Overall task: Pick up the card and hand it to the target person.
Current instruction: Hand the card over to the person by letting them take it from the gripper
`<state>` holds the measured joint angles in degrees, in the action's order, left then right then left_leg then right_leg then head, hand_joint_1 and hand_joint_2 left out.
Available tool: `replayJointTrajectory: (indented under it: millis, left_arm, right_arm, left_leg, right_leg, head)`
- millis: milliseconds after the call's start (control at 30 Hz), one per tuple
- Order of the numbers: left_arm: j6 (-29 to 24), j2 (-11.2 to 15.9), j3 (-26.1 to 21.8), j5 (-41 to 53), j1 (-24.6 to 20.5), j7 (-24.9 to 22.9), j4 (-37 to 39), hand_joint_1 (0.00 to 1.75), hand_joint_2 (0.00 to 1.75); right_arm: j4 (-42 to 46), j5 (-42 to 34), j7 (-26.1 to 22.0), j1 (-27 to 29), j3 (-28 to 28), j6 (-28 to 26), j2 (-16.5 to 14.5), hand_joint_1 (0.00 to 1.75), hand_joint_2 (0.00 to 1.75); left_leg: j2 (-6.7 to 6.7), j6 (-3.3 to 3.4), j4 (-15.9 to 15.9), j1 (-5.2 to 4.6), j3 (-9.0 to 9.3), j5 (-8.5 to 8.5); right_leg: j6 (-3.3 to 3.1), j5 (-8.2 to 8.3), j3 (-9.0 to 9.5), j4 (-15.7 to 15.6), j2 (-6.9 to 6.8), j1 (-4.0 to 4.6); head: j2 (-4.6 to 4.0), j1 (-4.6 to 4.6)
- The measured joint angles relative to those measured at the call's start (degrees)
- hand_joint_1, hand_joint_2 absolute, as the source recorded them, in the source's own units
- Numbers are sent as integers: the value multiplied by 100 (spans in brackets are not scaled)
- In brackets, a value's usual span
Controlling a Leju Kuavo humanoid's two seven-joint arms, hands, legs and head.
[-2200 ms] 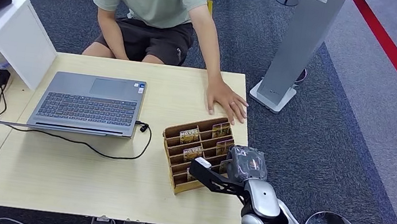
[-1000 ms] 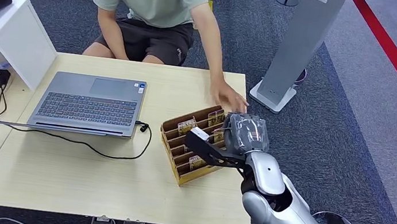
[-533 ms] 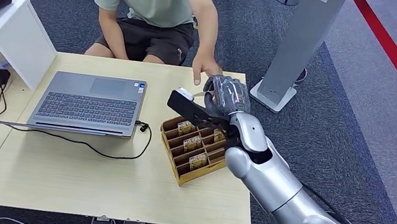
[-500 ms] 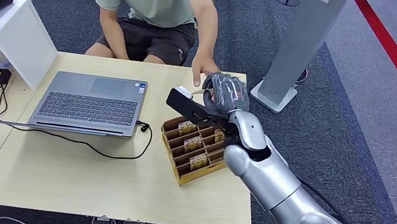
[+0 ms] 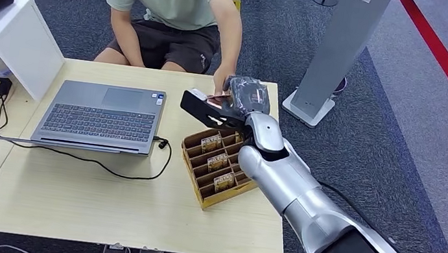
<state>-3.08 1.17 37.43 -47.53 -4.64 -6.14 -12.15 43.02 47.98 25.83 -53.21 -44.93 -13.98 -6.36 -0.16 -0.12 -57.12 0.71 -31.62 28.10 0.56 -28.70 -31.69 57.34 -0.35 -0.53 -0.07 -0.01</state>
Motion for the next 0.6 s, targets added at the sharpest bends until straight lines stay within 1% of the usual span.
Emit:
replayJointTrajectory:
  millis: [233, 400, 500, 600]
  left_arm:
    - [8, 26, 62, -85, 8, 13, 0, 0, 0]
    - [2, 50, 94, -217, 15, 51, 0, 0, 0]
    - [-19, 59, 96, -315, 22, 68, 2, 0, 0]
    - [-40, 62, 97, -417, 39, 70, 2, 0, 0]
  right_arm:
    - [-425, 14, -74, -124, -30, -12, -122, 0, 175]
    - [-507, -21, -173, -144, -45, -142, -141, 0, 175]
    - [-316, -64, -146, -61, -35, -212, -61, 0, 175]
    - [223, -120, -9, 222, 12, -245, 166, 0, 175]
  left_leg:
    - [2, 0, 0, 0, 1, 0]
    - [3, 0, -1, 0, 4, 0]
    - [4, 0, -2, 0, 8, 0]
    - [4, 0, -4, 0, 12, 0]
  right_leg:
    - [0, 0, -1, 0, 1, 0]
    - [0, 0, -2, 0, 2, 0]
    - [0, 0, -2, -1, 3, 0]
    - [0, 0, 0, -4, 3, 0]
  head:
    - [0, -5]
    - [0, -3]
    - [0, -5]
    - [0, -4]
